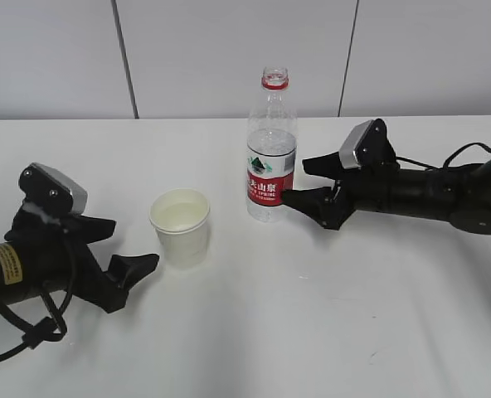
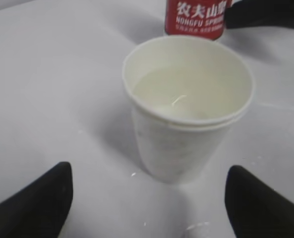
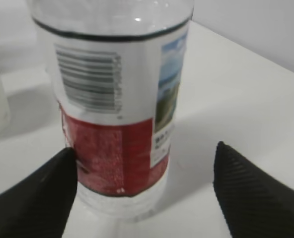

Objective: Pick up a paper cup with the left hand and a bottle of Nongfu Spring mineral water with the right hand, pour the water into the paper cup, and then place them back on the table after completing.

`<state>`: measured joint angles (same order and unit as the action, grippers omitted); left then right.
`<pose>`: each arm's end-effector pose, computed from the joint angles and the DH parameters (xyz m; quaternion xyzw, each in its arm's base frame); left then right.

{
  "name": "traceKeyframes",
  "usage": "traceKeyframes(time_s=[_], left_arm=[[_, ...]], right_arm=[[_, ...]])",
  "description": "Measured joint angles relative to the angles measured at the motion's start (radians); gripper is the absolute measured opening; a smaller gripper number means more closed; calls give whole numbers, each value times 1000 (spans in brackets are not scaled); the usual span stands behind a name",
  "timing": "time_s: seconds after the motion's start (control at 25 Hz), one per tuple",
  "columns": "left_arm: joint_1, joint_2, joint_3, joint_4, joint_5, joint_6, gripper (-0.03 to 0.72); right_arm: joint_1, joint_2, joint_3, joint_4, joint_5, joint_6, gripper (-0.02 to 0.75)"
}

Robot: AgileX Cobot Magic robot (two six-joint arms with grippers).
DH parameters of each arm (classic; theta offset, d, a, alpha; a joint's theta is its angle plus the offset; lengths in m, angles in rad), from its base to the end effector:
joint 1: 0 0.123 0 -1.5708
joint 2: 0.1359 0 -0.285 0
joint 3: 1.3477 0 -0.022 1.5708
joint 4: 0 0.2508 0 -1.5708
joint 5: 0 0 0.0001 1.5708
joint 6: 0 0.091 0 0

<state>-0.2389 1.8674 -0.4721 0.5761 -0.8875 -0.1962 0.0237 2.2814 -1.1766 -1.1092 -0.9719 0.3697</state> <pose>0.2609 -0.1031 0.1051 0.2874 0.7986 -0.1978 0.4904 0.4177 0.0772 0.0839 -0.4016 0.6942 0.2221 0.5545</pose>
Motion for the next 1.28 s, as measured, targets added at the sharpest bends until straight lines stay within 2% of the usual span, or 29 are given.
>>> traceKeyframes(time_s=[0.16, 0.32, 0.52, 0.68, 0.96, 1.16, 1.28], left_arm=[[18, -43, 0, -1, 82, 5, 568], [39, -80, 0, -8, 88, 16, 563], [114, -85, 0, -65, 96, 18, 563], [181, -85, 0, -92, 97, 19, 561], [292, -85, 0, -224, 76, 36, 560], [301, -85, 0, -285, 73, 64, 560], [301, -85, 0, -301, 72, 82, 560]], right_arm=[[-45, -2, 0, -37, -2, 4, 631], [-92, -7, 0, -45, -4, 10, 629], [-149, -6, 0, 18, -7, 37, 628], [-188, -6, 0, 114, -7, 45, 626], [-263, -6, 0, 307, 9, 42, 613], [-280, -6, 0, 516, 101, -4, 608], [-284, -6, 0, 587, 170, -60, 607]])
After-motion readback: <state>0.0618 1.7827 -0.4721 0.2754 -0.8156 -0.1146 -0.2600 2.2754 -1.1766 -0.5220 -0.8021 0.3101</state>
